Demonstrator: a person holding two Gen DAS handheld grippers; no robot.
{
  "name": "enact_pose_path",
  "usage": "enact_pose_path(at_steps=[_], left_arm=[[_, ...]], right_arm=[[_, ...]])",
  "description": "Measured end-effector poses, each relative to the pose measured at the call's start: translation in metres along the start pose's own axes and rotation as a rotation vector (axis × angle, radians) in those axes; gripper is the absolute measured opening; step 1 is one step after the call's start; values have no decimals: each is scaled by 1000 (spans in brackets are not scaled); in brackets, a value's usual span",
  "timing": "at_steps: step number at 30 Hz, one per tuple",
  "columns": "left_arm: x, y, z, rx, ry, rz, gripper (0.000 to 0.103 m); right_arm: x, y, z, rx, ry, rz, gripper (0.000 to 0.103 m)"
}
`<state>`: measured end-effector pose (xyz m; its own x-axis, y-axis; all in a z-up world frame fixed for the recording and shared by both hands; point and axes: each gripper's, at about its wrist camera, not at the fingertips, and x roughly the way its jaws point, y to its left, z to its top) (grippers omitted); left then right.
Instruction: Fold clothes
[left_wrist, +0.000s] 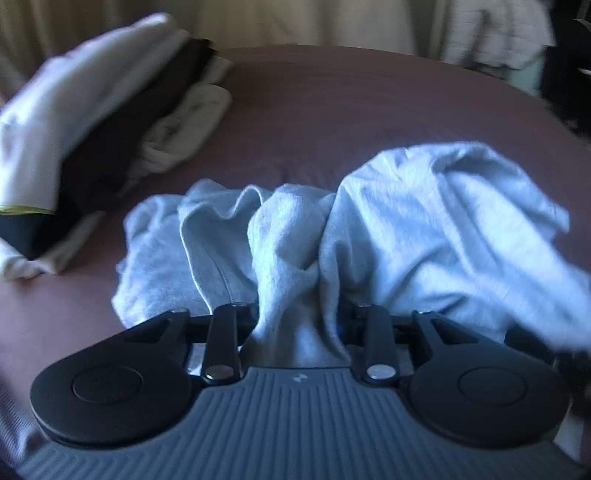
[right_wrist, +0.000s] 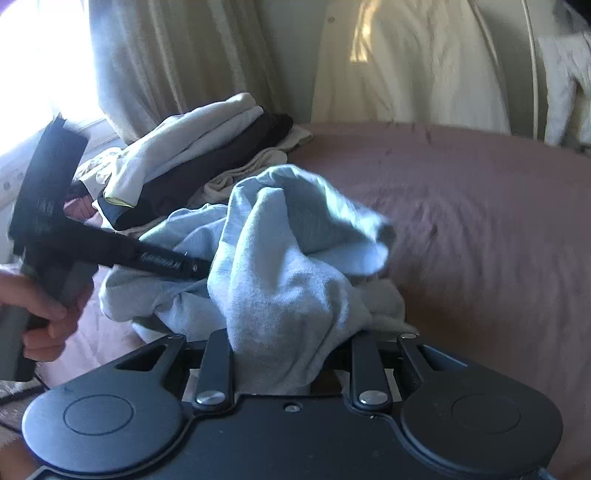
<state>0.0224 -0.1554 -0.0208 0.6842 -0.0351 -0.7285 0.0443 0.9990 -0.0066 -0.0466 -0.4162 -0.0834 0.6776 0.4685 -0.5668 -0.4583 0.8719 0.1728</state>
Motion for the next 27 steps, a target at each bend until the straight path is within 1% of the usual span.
enact_pose_path(at_steps=[2,4,7,9,11,13,16,19,20,21,22,23,24,25,26,27], left_arm=[[-11,-13,11,-11,-35,42,17],[-29,-19,31,7,-86,45,17],[-54,-29,61,33,-162,50,17],[-71,-36,81,50,-213,53,17],[-89,-44,101,68,-262,56,17],[-106,-55,118,87,-321,52,17],[-127,-68,136,88,-385,12,17],[-131,-84,149,134,-411,-56,18],[-132,-90,153,153,-418,-79,22],[-127,-96,155,173,-408,-101,25],[-117,-102,157,195,-380,-122,29],[-105,-104,155,197,-353,-131,43],[-93,-104,149,178,-329,-128,59],[-81,-103,144,158,-304,-124,64],[-69,-103,138,138,-280,-120,68],[-58,-100,130,116,-253,-119,68]], right_arm=[[-7,-4,10,-22,-29,-21,27],[-15,-9,22,-45,-66,-44,26],[-39,-25,57,-77,-167,-79,25],[-59,-37,87,-73,-227,-84,25],[-74,-47,112,-49,-247,-73,25],[-90,-55,131,-42,-266,-72,25],[-114,-66,145,-47,-298,-75,25],[-129,-85,152,-51,-317,-98,25],[-131,-94,153,-53,-319,-123,25],[-130,-103,154,-57,-317,-149,26],[-125,-114,154,-61,-307,-177,27],[-118,-127,152,-66,-300,-210,40],[-107,-141,146,-66,-286,-267,62],[-94,-155,137,-54,-257,-349,72],[-82,-166,128,-45,-221,-423,72],[-73,-171,117,-42,-175,-484,71]])
